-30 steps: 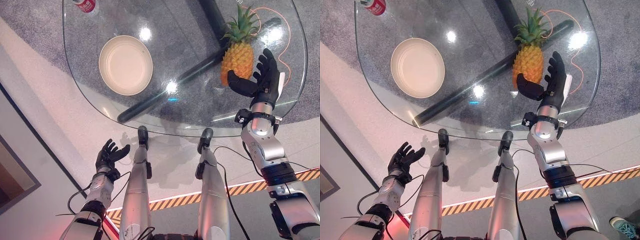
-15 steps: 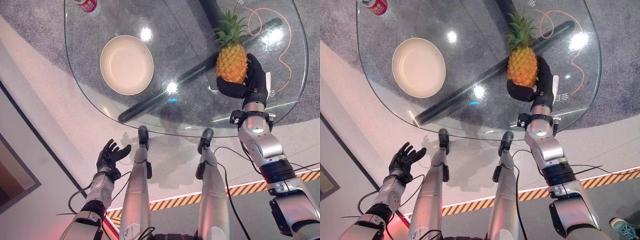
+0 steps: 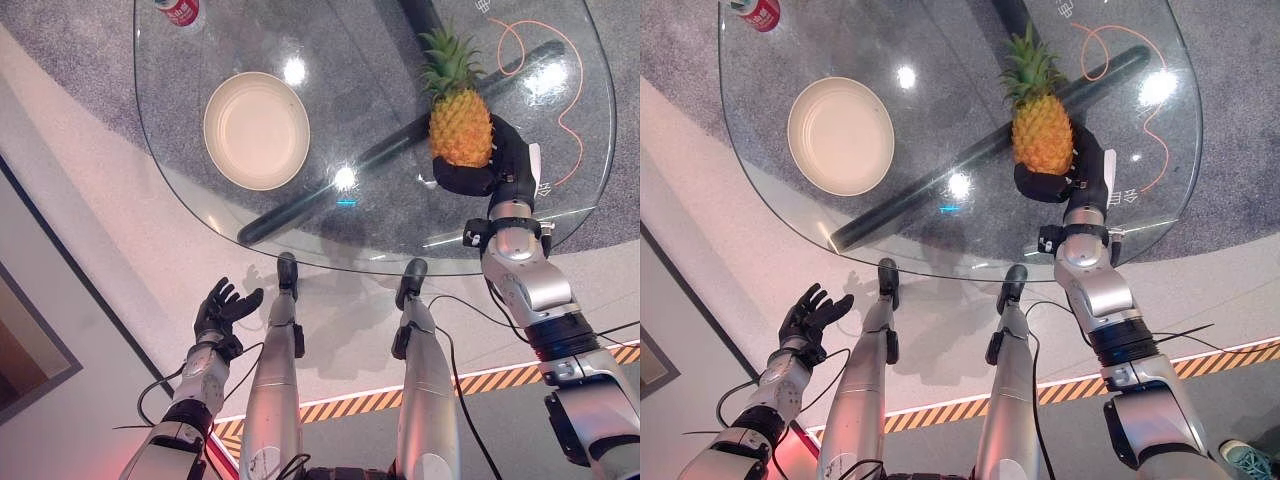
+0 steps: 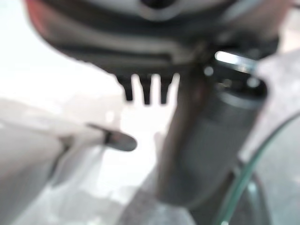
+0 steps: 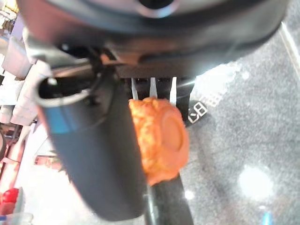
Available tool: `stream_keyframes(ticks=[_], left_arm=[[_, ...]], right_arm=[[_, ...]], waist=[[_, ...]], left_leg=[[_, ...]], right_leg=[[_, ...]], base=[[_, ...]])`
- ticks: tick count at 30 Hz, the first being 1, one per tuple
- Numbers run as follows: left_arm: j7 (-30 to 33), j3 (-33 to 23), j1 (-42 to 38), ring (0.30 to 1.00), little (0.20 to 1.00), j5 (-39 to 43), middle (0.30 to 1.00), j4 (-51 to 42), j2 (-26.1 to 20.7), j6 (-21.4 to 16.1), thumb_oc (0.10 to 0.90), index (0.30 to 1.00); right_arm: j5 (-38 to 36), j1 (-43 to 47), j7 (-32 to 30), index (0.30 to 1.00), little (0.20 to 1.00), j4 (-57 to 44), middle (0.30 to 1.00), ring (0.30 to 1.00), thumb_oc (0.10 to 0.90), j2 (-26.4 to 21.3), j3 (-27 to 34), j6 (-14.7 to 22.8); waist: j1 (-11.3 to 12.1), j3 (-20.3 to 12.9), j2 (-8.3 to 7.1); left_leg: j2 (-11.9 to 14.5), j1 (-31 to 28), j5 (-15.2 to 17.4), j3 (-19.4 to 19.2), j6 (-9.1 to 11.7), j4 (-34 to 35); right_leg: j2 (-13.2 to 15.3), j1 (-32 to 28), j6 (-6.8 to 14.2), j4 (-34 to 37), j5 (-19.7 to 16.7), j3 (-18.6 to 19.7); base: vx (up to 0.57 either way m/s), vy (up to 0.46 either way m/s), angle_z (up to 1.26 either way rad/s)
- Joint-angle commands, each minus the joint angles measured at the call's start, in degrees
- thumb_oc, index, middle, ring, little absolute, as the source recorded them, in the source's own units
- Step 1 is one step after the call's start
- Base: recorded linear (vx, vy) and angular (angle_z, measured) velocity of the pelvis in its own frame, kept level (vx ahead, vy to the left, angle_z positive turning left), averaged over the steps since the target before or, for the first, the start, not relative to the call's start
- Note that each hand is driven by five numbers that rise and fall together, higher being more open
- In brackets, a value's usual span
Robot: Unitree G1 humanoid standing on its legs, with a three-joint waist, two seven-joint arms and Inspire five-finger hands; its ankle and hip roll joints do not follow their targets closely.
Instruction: Pick up the fruit to the plate
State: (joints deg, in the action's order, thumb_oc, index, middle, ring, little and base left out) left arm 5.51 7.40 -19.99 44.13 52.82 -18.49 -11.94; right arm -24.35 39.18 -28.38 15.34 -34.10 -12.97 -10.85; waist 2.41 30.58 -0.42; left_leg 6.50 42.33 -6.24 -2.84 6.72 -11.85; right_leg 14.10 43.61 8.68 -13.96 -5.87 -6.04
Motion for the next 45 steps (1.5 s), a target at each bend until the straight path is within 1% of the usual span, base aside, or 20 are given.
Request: stream_keyframes(ticks=[1, 4, 8, 9, 10, 14, 15, 17, 18, 20, 21, 25, 27, 29, 30, 32, 37, 39, 42, 45], left_arm=[[1.7, -0.9, 4.2, 0.9, 0.9, 0.9, 0.9, -0.1, -1.7, -1.9, 0.8, 0.9], [2.4, -2.0, 4.0, 0.9, 0.9, 4.7, 0.9, -0.7, -1.6, -3.7, 0.8, 0.9], [5.3, -5.3, 3.9, 0.9, 0.9, 11.2, 0.9, -3.3, -1.5, -7.8, 0.8, 0.9], [5.7, -5.7, 3.8, 0.9, 0.9, 11.5, 0.9, -3.8, -1.6, -7.8, 0.8, 0.9], [7.8, -7.1, 3.3, 0.9, 0.9, 13.0, 0.9, -5.4, -1.7, -9.6, 0.8, 0.9], [11.9, -10.3, 1.7, 0.9, 0.9, 14.8, 0.9, -8.3, -2.6, -13.1, 0.8, 0.9], [12.6, -11.4, 1.1, 0.9, 0.9, 15.7, 0.9, -9.1, -3.1, -14.4, 0.8, 0.9], [14.5, -12.9, -0.5, 0.9, 0.9, 15.6, 0.9, -10.5, -4.1, -16.0, 0.8, 0.9], [15.0, -13.0, -0.7, 0.9, 0.9, 15.4, 0.9, -10.8, -4.2, -16.3, 0.8, 0.9], [17.3, -13.8, -2.1, 0.9, 0.9, 14.1, 0.9, -12.5, -4.7, -18.3, 0.8, 0.9], [18.9, -14.4, -2.6, 0.9, 0.9, 13.5, 0.9, -13.8, -4.8, -20.1, 0.8, 0.9], [25.2, -15.8, -4.4, 0.9, 0.9, 5.2, 0.9, -17.8, -5.8, -22.6, 0.8, 0.9], [28.0, -16.0, -5.2, 0.9, 0.9, 1.5, 0.9, -19.8, -6.5, -23.2, 0.8, 0.9], [28.5, -16.1, -5.5, 0.9, 0.9, 0.9, 0.9, -21.0, -6.6, -23.9, 0.8, 0.9], [29.8, -16.3, -5.9, 0.9, 0.9, -0.9, 0.9, -22.5, -6.6, -24.9, 0.8, 0.9], [30.3, -16.4, -6.4, 0.9, 0.9, -2.1, 0.9, -23.8, -6.6, -26.0, 0.8, 0.9], [31.8, -16.3, -8.1, 0.9, 0.9, -6.2, 0.9, -27.8, -6.5, -27.7, 0.8, 0.9], [31.9, -16.2, -8.9, 0.9, 0.9, -7.6, 0.9, -29.4, -6.5, -27.8, 0.8, 0.9], [31.8, -16.1, -9.8, 0.9, 0.9, -8.4, 0.9, -31.6, -6.7, -27.1, 0.8, 0.9], [31.2, -15.8, -10.6, 0.9, 0.9, -9.6, 0.9, -34.2, -7.0, -26.5, 0.8, 0.9]], right_arm=[[3.0, 1.4, -1.4, 0.3, 0.2, -3.3, 0.3, 0.3, 0.1, -4.2, 0.5, 2.5], [3.7, 1.3, -2.1, 0.3, 0.2, -3.5, 0.3, 0.3, 0.1, -3.8, 0.7, 3.1], [4.6, 1.0, -3.1, 0.3, 0.2, -3.3, 0.3, 0.3, 0.1, -3.2, 1.0, 3.7], [4.6, 0.9, -3.2, 0.3, 0.2, -3.3, 0.3, 0.3, 0.1, -3.2, 1.0, 3.9], [4.7, 0.5, -3.8, 0.3, 0.2, -3.1, 0.3, 0.3, 0.1, -3.0, 1.2, 4.4], [4.8, -0.4, -4.6, 0.3, 0.2, -2.8, 0.3, 0.3, 0.1, -2.2, 1.9, 5.3], [4.8, -0.6, -4.9, 0.3, 0.2, -2.8, 0.3, 0.3, 0.1, -2.0, 2.1, 5.7], [5.1, -0.6, -6.2, 0.3, 0.2, -2.8, 0.3, 0.3, 0.1, -1.5, 2.1, 6.4], [5.1, -0.6, -6.3, 0.3, 0.2, -2.8, 0.3, 0.3, 0.1, -1.4, 2.1, 6.5], [5.8, -0.9, -7.4, 0.3, 0.2, -3.2, 0.3, 0.3, 0.1, -1.0, 2.3, 7.1], [6.1, -1.4, -7.8, 0.3, 0.2, -3.4, 0.3, 0.3, 0.1, -0.7, 2.6, 7.6], [6.7, -1.7, -9.2, 0.3, 0.2, -4.4, 0.3, 0.3, 0.1, 0.1, 3.2, 8.2], [7.0, -2.0, -9.6, 0.3, 0.2, -5.2, 0.3, 0.3, 0.1, 0.2, 3.6, 8.8], [7.6, -2.3, -9.9, 0.3, 0.2, -5.7, 0.3, 0.3, 0.1, 0.4, 3.9, 9.5], [8.5, -2.7, -10.6, 0.3, 0.2, -6.4, 0.3, 0.3, 0.1, 0.8, 4.3, 10.4], [9.8, -2.8, -11.1, 0.3, 0.2, -6.5, 0.3, 0.3, 0.1, 1.3, 4.7, 11.8], [13.2, -2.7, -12.8, 0.3, 0.2, -7.8, 0.3, 0.3, 0.1, 2.2, 5.3, 14.0], [15.0, -2.4, -13.5, 0.3, 0.2, -8.2, 0.3, 0.3, 0.1, 2.5, 5.4, 14.7], [16.4, -2.3, -13.8, 0.3, 0.2, -8.7, 0.3, 0.3, 0.1, 2.6, 5.8, 15.4], [19.5, -2.1, -14.1, 0.3, 0.2, -9.5, 0.3, 0.3, 0.1, 2.9, 6.0, 16.6]], waist=[[-0.7, -0.8, 0.98], [-0.7, -0.8, 1.09], [-0.4, -0.8, 1.2], [-0.4, -0.8, 1.18], [-0.3, -0.8, 1.1], [-0.3, -0.8, 0.9], [-0.2, -0.8, 0.78], [-0.2, -0.8, 0.57], [-0.2, -0.8, 0.52], [-0.3, -0.8, 0.33], [-0.3, -0.8, 0.26], [-0.3, -0.8, 0.12], [-0.3, -0.8, 0.12], [-0.2, -0.8, 0.12], [-0.2, -0.8, 0.06], [-0.2, -0.8, 0.07], [-0.1, -0.8, 0.05], [-0.1, -0.8, 0.08], [-0.2, -0.8, 0.11], [-0.3, -0.8, 0.1]], left_leg=[[-2.7, 0.8, 3.0, 0.7, -1.4, -2.9], [-2.8, 0.9, 3.1, 0.7, -1.4, -3.0], [-2.8, 0.7, 3.2, 1.0, -1.4, -3.0], [-2.8, 0.7, 3.2, 1.0, -1.3, -3.0], [-2.9, 0.6, 3.3, 1.1, -1.3, -3.1], [-2.9, 0.6, 3.5, 1.4, -1.2, -3.3], [-2.9, 0.6, 3.5, 1.5, -1.1, -3.3], [-2.8, 0.6, 3.5, 1.6, -1.0, -3.2], [-2.8, 0.6, 3.5, 1.6, -1.0, -3.2], [-2.7, 0.6, 3.5, 1.7, -0.9, -3.1], [-2.8, 0.6, 3.5, 1.9, -0.9, -3.1], [-2.8, 0.6, 3.5, 1.8, -0.8, -2.9], [-2.6, 0.7, 3.5, 1.8, -0.7, -2.8], [-2.6, 0.8, 3.6, 1.8, -0.7, -2.9], [-2.6, 1.0, 3.7, 1.9, -0.7, -2.9], [-2.6, 0.8, 3.7, 1.9, -0.7, -2.8], [-2.5, 0.8, 3.9, 1.8, -0.6, -2.6], [-2.5, 0.9, 3.8, 1.8, -0.6, -2.6], [-2.5, 0.9, 3.9, 1.7, -0.6, -2.4], [-2.5, 1.0, 3.8, 1.7, -0.6, -2.3]], right_leg=[[-1.5, -0.1, -1.4, -0.1, 1.3, -4.3], [-1.4, 0.0, -1.4, -0.3, 1.4, -4.2], [-1.4, -0.1, -1.4, -0.5, 1.7, -4.1], [-1.4, -0.1, -1.4, -0.5, 1.8, -4.1], [-1.3, -0.2, -1.5, -0.5, 1.9, -4.1], [-1.3, -0.2, -1.5, -0.7, 2.1, -4.1], [-1.3, -0.2, -1.5, -0.8, 2.2, -4.1], [-1.4, -0.3, -1.5, -0.7, 2.2, -4.1], [-1.4, -0.3, -1.6, -0.6, 2.2, -4.1], [-1.5, -0.4, -1.6, -0.5, 2.2, -4.1], [-1.5, -0.4, -1.6, -0.5, 2.2, -4.0], [-1.6, -0.5, -1.7, -0.2, 2.2, -4.1], [-1.6, -0.5, -1.7, -0.2, 2.3, -4.0], [-1.5, -0.4, -1.7, -0.2, 2.3, -4.0], [-1.5, -0.4, -1.6, -0.2, 2.3, -4.0], [-1.5, -0.6, -1.5, -0.1, 2.3, -4.1], [-1.4, -0.8, -1.3, 0.2, 2.2, -4.1], [-1.4, -0.7, -1.3, 0.2, 2.2, -4.1], [-1.4, -0.6, -1.2, 0.4, 2.1, -4.0], [-1.3, -0.6, -1.1, 0.5, 2.0, -4.0]], base=[[0.0, 0.0, 0.0], [0.0, 0.0, 0.0], [0.0, 0.0, 0.0], [0.0, 0.0, 0.0], [0.0, 0.0, 0.0], [0.0, 0.0, 0.0], [0.0, 0.0, 0.0], [0.0, -0.016, 0.0], [0.0, 0.0, 0.0], [0.0, -0.021, 0.01], [-0.01, -0.036, 0.01], [0.0, -0.008, 0.0], [0.0, 0.0, 0.0], [0.0, 0.0, 0.0], [0.0, 0.0, 0.0], [-0.01, -0.015, 0.0], [0.0, 0.0, 0.0], [0.0, 0.0, 0.0], [0.0, 0.0, 0.0], [0.0, 0.0, 0.0]])
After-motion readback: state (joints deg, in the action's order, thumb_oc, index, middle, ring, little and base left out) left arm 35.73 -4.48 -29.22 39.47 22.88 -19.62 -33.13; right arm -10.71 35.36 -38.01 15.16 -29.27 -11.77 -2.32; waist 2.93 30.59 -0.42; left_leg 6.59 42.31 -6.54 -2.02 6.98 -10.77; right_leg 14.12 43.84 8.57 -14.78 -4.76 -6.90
